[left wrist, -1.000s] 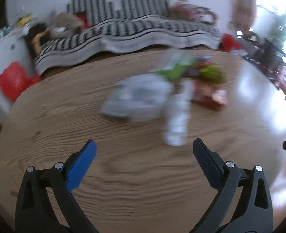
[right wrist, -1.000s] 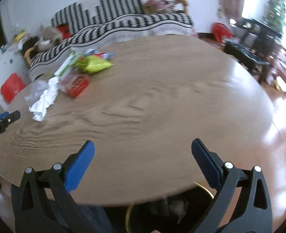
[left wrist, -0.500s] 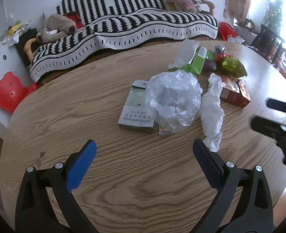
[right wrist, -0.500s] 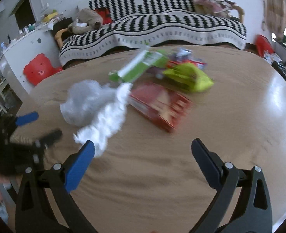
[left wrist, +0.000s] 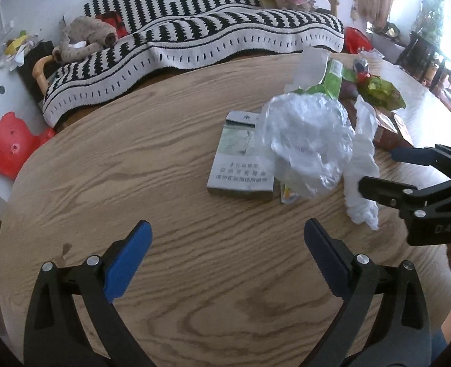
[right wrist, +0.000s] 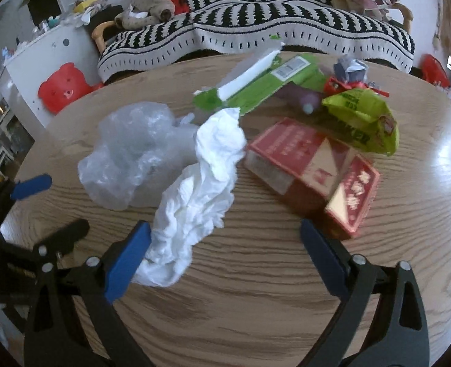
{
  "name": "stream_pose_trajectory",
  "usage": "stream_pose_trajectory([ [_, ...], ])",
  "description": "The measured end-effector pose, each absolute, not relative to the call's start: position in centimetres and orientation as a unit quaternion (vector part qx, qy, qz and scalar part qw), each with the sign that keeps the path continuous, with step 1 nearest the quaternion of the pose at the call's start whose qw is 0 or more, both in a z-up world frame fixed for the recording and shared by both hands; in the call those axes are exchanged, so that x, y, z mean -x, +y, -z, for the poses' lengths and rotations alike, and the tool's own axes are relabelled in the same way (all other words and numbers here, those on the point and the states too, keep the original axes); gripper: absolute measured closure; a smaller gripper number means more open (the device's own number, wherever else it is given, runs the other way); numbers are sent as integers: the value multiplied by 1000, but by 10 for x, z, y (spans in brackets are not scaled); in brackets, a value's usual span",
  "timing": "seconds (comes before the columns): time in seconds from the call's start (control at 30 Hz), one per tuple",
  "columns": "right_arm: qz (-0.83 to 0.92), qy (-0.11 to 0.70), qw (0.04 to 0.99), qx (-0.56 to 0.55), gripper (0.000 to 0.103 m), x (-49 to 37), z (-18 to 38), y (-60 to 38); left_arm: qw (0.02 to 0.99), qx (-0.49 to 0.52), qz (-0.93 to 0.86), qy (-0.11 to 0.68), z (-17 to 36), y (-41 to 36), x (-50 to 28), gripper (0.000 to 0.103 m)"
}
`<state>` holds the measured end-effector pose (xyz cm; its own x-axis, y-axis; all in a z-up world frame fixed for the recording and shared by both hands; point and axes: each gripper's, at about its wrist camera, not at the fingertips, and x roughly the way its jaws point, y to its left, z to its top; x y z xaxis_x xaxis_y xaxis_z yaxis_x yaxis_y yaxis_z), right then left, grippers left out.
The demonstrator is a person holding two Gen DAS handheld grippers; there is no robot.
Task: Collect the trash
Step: 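Grasp the clear plastic bag with the left gripper while the right gripper grasps the white tissue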
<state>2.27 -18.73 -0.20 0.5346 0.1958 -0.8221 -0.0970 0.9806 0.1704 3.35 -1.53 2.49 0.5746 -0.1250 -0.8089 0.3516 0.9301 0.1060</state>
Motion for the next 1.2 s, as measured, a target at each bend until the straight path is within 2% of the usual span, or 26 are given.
stream_pose_trajectory([
  [0.1,-95,482,870,-40,21,-25,2,-191,877,-130,151,438,-27,-25,-42,7],
  [0.23,-71,493,867,-25,22,-24,2,-211,875,-143,159,435,-29,-34,-46,7],
  [0.43,-18,482,873,-76,21,-7,-10,-260,876,-125,157,439,-26,-26,-43,7],
  [0.57,-44,475,873,-104,18,-6,-17,-251,876,-116,167,438,-29,-30,-42,7],
  [0.77,-64,493,864,-80,19,-20,-6,-213,873,-124,188,432,-31,-44,-37,7],
  [0.93,-45,492,869,-32,49,-26,-3,-214,867,-127,203,437,-24,-55,-35,7],
  [1.1,-24,490,871,-14,62,-22,-1,-235,863,-133,220,434,-23,-73,-30,7],
  [1.2,-16,487,873,-8,62,-17,0,-247,860,-139,236,430,-23,-90,-25,7],
])
